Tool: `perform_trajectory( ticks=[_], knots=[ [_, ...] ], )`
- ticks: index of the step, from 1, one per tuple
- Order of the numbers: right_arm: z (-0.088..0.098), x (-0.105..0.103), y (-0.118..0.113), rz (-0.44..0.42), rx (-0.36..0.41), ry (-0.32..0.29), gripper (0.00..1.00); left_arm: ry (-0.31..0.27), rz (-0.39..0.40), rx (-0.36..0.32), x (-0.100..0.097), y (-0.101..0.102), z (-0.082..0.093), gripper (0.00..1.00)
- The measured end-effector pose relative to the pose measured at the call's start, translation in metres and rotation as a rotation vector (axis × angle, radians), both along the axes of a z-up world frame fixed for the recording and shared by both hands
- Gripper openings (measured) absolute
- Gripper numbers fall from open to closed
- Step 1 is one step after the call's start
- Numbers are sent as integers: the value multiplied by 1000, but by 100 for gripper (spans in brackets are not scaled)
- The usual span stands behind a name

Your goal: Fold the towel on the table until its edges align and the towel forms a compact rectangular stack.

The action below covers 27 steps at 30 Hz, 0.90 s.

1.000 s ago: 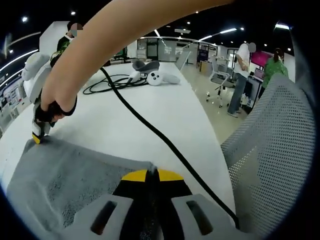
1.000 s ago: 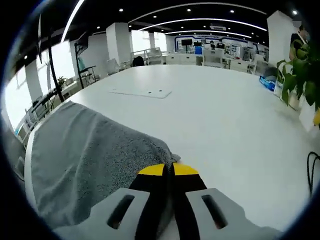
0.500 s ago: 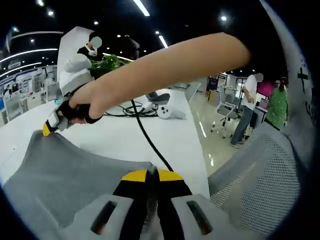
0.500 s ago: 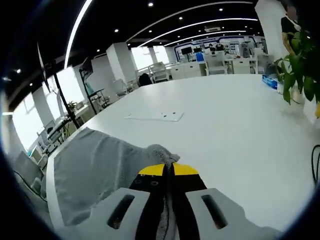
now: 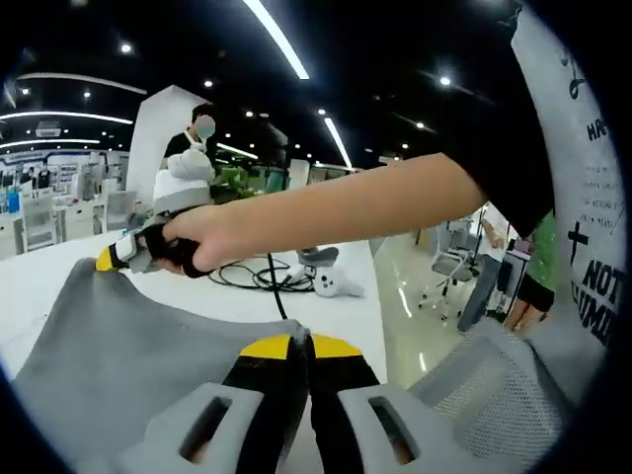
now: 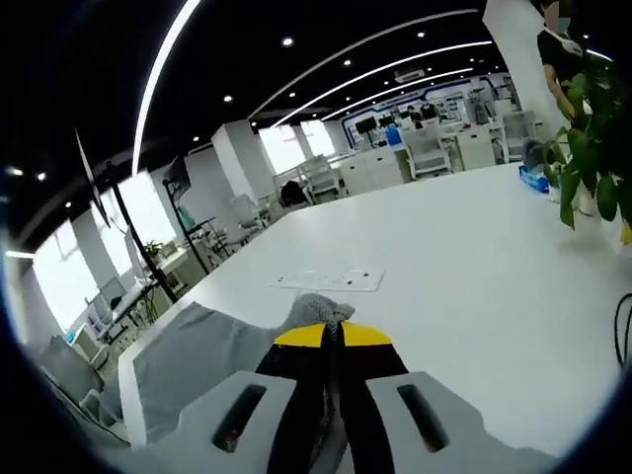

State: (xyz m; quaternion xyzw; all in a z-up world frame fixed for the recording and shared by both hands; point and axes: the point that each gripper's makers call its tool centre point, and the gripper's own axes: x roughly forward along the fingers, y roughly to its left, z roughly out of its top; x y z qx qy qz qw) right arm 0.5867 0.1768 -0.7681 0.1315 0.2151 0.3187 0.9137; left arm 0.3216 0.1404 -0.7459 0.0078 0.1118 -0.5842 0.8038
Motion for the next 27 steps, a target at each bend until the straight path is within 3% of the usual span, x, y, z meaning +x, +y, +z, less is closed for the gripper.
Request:
perform_trajectory(
  ticks=[6,15,19,27],
  knots=[
    [26,-6,22,5,30,-13,1,-66,16,-34,-1,11,34,5],
    [73,-4,31,-19,74,-52,1,-135,11,-87,-2,20,90,5],
    [93,-5,29,-31,84,-78,1,-150,-3,-112,-1,18,106,5],
    [113,-6,10,-65,97,-97,1,-186,-46,-157,-6,2,131,5]
  ],
)
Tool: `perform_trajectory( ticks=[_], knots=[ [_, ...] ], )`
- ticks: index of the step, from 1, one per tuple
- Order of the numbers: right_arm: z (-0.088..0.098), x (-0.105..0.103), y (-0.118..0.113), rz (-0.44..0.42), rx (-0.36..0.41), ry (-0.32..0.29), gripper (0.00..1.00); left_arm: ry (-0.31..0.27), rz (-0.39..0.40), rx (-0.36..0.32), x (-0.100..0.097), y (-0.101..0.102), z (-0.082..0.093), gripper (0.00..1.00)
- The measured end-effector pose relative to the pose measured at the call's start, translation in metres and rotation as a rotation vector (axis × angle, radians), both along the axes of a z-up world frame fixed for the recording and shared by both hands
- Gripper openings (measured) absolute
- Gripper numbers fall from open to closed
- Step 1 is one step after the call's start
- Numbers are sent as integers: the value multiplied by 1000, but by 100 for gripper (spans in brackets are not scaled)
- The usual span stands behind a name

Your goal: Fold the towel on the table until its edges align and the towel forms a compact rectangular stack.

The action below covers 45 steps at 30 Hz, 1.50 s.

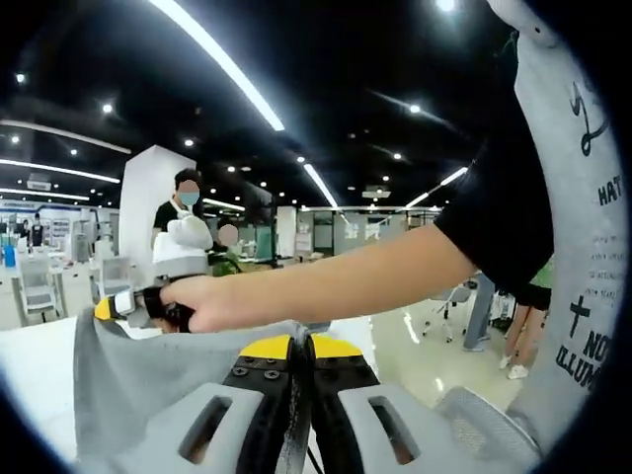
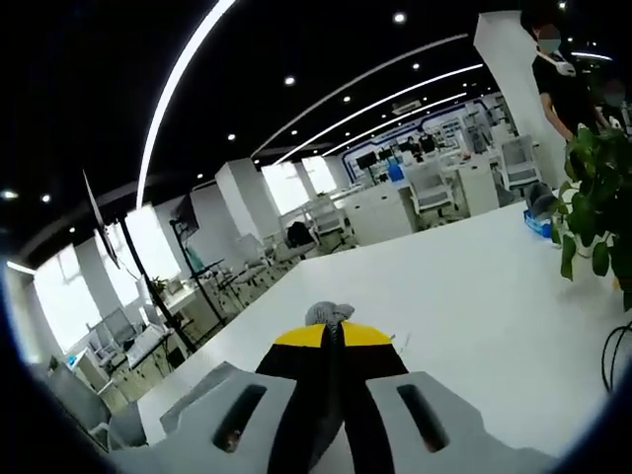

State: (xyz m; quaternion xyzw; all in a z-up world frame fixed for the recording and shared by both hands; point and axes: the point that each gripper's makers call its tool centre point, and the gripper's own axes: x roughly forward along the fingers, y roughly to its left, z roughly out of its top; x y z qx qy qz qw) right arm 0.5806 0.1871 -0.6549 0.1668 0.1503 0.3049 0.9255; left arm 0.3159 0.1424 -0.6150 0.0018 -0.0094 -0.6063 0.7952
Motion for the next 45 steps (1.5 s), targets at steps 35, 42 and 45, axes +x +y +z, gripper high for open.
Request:
perform_trajectory(
  ticks=[35,42,45],
  knots=[
    [55,-5,74,74,-30,-23,1,-78,126,-89,-14,89,58,5],
    [68,-10,108,109,-30,-41,1,-81,177,-114,-18,121,64,5],
    [70,-11,118,114,-28,-38,1,-81,194,-120,-18,134,65,5]
  ],
)
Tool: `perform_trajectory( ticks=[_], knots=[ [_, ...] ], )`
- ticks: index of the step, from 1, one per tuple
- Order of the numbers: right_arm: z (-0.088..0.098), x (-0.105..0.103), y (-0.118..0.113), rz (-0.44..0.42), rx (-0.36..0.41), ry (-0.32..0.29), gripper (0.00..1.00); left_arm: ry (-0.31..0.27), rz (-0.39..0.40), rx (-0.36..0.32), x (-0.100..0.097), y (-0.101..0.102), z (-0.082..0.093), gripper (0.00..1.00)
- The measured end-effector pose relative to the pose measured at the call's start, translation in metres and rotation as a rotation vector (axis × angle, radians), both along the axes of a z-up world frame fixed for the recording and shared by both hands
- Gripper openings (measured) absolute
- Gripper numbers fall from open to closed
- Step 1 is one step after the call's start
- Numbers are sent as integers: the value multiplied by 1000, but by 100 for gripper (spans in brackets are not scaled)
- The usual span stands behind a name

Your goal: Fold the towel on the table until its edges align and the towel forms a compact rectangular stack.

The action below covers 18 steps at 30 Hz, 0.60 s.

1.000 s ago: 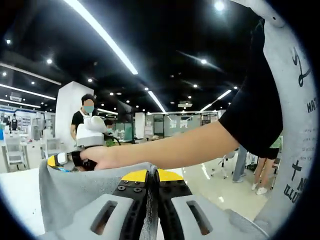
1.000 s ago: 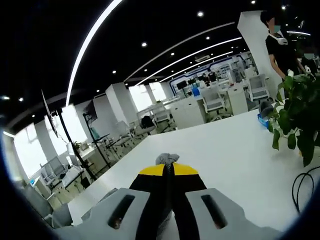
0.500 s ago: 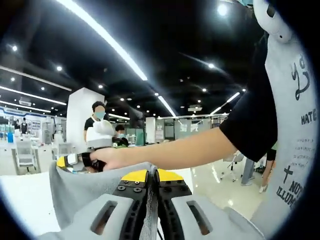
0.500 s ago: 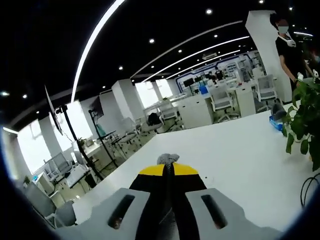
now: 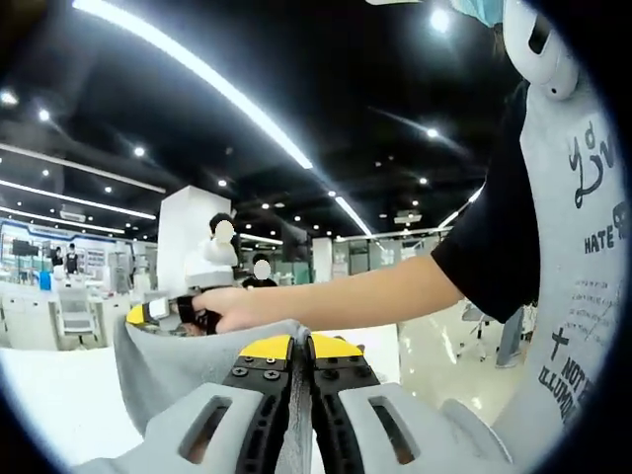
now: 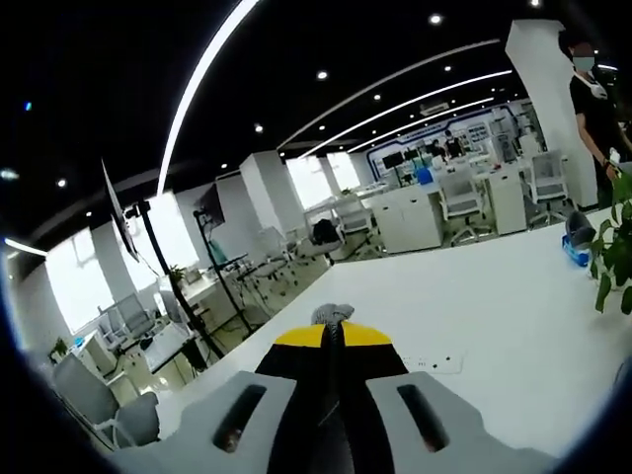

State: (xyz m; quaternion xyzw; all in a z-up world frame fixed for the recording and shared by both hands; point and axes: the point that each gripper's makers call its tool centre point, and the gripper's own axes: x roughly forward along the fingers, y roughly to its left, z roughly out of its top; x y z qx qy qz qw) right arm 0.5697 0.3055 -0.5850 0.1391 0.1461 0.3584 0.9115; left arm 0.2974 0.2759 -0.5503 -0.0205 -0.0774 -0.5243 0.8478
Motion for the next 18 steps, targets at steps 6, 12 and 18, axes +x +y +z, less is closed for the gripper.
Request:
perform_trajectory(
  ticks=[6,12,18],
  knots=[
    [2,-3,20,16,-2,-5,1,0,20,-14,-2,24,1,5],
    [3,-2,40,25,17,7,1,2,47,-20,-2,45,0,5],
    [-1,-4,61,43,12,8,1,21,84,-25,-3,69,-6,5]
  ],
)
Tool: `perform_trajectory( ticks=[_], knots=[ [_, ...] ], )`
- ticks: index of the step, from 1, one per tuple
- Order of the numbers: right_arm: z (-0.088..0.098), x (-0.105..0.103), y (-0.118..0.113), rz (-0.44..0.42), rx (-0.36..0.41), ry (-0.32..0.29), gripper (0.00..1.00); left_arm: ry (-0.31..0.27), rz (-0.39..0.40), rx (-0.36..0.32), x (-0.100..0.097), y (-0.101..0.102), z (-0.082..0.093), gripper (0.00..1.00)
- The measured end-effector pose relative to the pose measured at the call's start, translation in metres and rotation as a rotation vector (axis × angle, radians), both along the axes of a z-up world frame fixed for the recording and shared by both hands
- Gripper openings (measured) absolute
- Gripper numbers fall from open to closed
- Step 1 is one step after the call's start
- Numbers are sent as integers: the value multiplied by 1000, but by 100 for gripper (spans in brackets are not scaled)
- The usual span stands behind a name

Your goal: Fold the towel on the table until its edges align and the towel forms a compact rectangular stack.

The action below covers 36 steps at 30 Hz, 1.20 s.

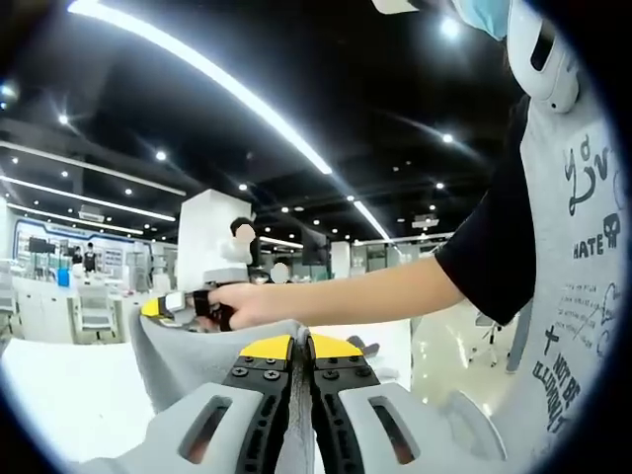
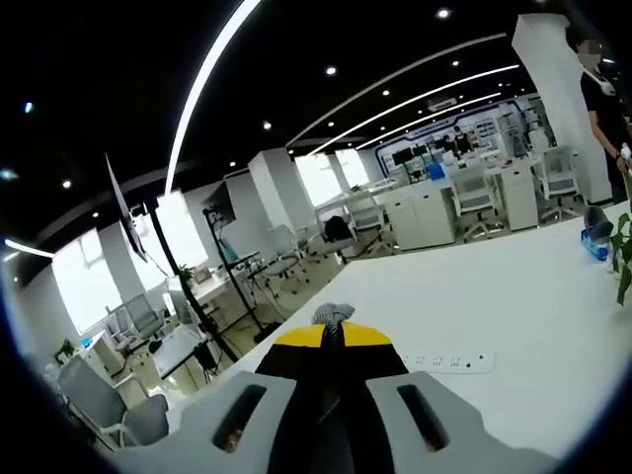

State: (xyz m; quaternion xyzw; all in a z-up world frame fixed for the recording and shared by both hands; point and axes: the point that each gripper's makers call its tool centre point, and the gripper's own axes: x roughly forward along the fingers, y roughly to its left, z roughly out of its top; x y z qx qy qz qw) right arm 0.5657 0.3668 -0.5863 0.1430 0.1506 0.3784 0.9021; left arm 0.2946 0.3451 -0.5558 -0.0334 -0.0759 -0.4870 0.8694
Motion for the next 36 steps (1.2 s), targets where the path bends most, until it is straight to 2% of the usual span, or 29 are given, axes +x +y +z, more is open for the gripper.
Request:
perform_trajectory(
  ticks=[9,19,26,36],
  knots=[
    [-17,-1,28,24,-3,24,1,43,70,-9,3,36,-14,5],
    [-47,-5,44,42,-31,71,1,136,162,3,3,67,-52,5],
    [-60,-7,54,58,-54,89,1,189,219,13,0,85,-74,5],
    [-95,-10,73,73,-101,137,1,271,343,43,0,119,-109,6]
  ],
)
